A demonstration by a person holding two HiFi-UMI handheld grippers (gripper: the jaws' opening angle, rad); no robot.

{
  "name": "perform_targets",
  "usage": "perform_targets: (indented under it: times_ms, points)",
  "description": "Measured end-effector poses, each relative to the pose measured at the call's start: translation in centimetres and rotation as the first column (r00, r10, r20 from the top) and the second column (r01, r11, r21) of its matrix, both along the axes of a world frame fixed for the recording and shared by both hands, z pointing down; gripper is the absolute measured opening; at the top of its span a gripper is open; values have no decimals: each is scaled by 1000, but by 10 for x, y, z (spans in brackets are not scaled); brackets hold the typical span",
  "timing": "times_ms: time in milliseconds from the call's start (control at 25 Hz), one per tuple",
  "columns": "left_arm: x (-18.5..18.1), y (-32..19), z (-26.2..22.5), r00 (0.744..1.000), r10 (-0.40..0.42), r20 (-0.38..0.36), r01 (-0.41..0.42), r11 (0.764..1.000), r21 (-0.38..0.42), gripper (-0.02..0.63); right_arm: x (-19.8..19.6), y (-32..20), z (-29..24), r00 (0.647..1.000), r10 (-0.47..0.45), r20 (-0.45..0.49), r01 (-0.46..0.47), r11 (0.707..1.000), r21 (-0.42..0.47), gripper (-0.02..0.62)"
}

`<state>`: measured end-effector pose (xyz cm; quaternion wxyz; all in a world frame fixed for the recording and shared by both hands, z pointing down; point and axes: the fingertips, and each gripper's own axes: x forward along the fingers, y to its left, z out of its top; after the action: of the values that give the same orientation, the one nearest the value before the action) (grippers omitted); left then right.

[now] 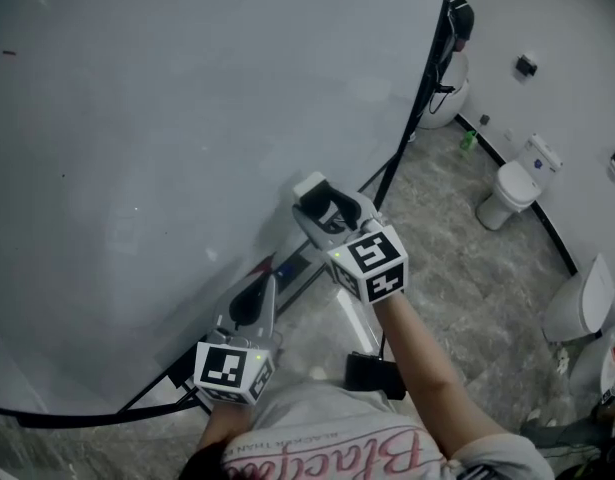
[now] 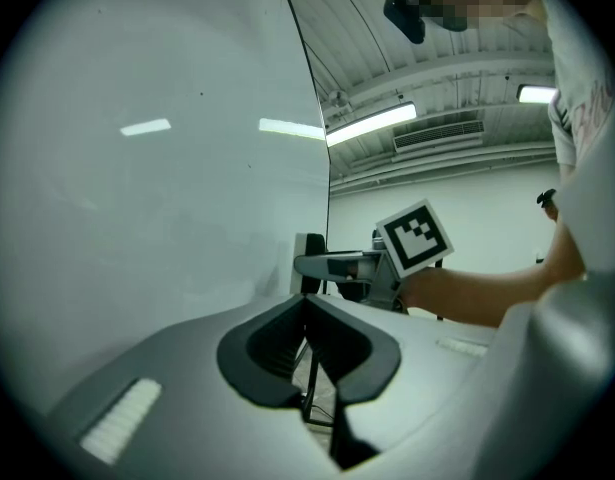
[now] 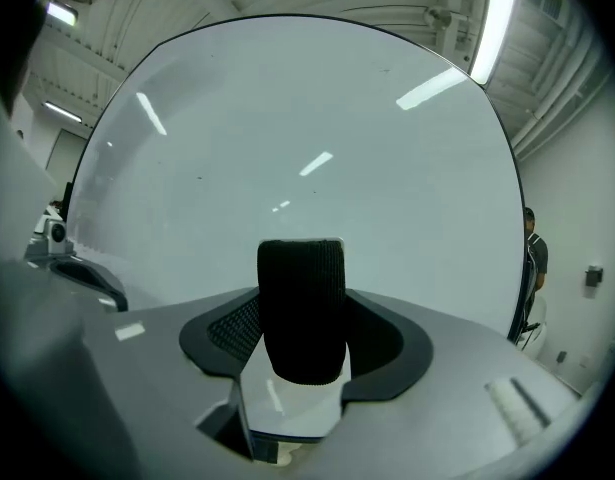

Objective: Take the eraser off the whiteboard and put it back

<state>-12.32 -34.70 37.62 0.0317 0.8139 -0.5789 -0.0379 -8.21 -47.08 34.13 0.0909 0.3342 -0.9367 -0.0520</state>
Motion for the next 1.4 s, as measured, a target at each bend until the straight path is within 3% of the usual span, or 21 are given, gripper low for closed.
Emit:
perform_targets:
  times_ms: [400, 960, 1200, 1280, 1400]
  points:
    - [-6, 0, 1, 999, -33, -4, 32, 999, -5, -2, -9, -23, -6, 997, -70, 14, 70, 998, 8, 249]
    - [0, 0, 2, 1000, -19, -6, 19, 1000, -5, -2, -4, -23, -13, 999, -32, 9, 32, 998, 62, 302]
    - [1, 0, 0, 1000, -11, -8, 11, 1000, 2, -2, 12, 10, -10, 1000, -24, 20, 23, 998, 60, 301]
    - [3, 0, -1, 1000, -6, -8, 6, 1000, 4, -2, 18, 27, -9, 1000, -17, 22, 16, 998, 60, 275]
    - [6, -1, 0, 1000, 6, -14, -6, 1000, 2, -2, 30, 49, -9, 998, 13, 55, -16, 998, 59, 134]
